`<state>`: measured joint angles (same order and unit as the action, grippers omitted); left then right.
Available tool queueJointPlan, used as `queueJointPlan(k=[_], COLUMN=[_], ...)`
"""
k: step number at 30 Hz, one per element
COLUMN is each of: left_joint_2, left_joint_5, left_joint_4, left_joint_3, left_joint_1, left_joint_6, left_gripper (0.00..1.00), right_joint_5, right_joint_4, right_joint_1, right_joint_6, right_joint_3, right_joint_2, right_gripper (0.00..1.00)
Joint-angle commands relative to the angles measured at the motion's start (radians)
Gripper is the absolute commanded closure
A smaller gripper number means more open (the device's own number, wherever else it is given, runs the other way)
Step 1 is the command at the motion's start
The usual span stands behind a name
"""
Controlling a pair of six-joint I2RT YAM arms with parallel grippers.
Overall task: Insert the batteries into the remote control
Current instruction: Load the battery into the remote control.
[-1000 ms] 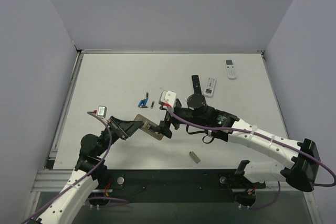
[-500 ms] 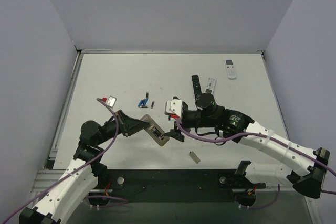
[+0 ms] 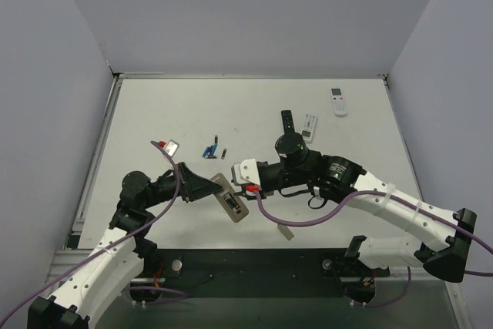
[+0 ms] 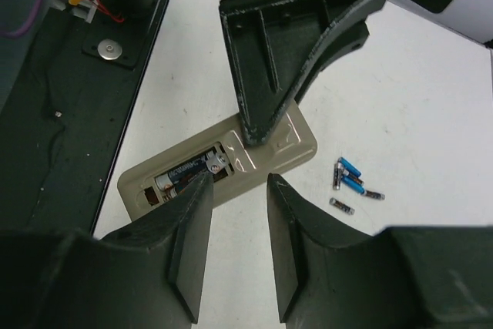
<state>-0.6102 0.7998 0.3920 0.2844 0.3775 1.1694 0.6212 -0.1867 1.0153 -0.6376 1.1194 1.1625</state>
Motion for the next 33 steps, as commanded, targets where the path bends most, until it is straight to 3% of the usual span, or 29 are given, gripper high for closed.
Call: queueJointPlan(k=[1,11,33], left_joint_2=[-0.003,0.0,0.013], left_joint_5=[0.033,0.042,0.044], left_joint_4=[0.025,0.024,0.016], left_joint_3=[0.065,0.071,0.073], left_joint_1=[-0.005,-0.005,-0.005], left_joint_6=[-0.014,-0.016,-0.013], left_gripper=[1.0,1.0,1.0], right_joint_5=[0.08,0.086,0.091], right_joint_4=[-0.032,-0.077,-0.088], right_joint_1=[0.042,0.063,0.062], right_joint_6=[-0.073,-0.099,-0.108], right_joint_3=[0.068,0.109,0.125], right_joint_2=[0.042,0.103,0.152], right_gripper=[0.71,0.82,0.87])
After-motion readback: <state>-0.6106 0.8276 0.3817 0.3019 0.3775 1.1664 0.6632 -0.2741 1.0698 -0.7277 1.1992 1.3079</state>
